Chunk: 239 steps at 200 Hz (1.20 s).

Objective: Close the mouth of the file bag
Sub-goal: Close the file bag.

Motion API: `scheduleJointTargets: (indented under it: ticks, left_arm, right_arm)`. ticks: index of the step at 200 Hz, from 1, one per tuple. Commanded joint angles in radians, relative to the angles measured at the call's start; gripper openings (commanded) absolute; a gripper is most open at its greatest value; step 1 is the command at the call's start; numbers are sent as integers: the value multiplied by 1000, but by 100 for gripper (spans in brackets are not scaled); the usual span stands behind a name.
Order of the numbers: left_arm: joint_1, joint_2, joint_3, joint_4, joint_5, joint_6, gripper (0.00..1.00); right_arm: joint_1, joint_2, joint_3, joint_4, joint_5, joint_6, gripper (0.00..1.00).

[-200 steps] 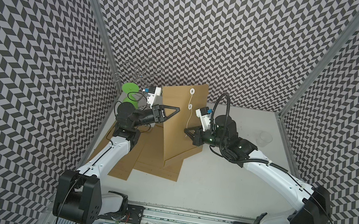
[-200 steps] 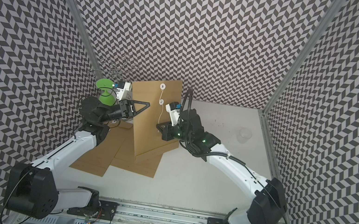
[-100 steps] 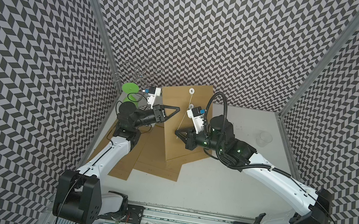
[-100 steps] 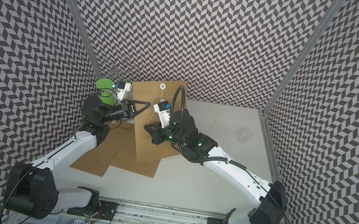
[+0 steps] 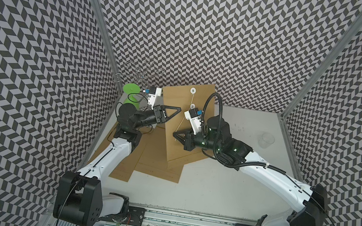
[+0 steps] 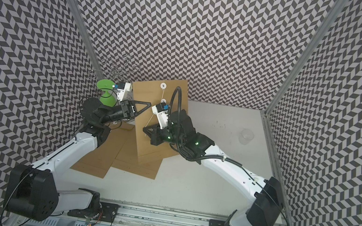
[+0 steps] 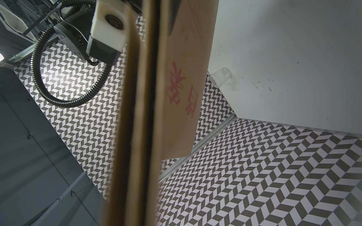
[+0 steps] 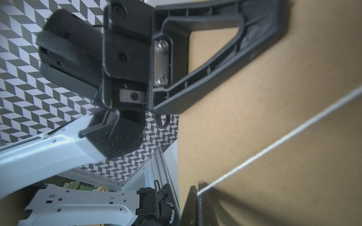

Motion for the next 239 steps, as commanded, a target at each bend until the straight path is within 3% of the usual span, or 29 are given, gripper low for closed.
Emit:
scheduleJointTargets:
  ticks: [1, 49, 101, 239]
  left_arm:
    - [3, -40, 17, 65, 12, -17, 0]
    - [4, -34, 20, 124, 28, -71, 0]
    - [-4, -52, 23, 56, 51, -29, 0]
    - [-18, -64, -1, -33, 47, 27, 0]
  right_arm:
    - [-33, -8, -20, 22, -37, 3, 0]
    - [-171, -61, -97, -2, -50, -19, 0]
    - [-292, -50, -22, -93, 25, -100, 0]
    - [-323, -33, 157, -176, 204, -164, 0]
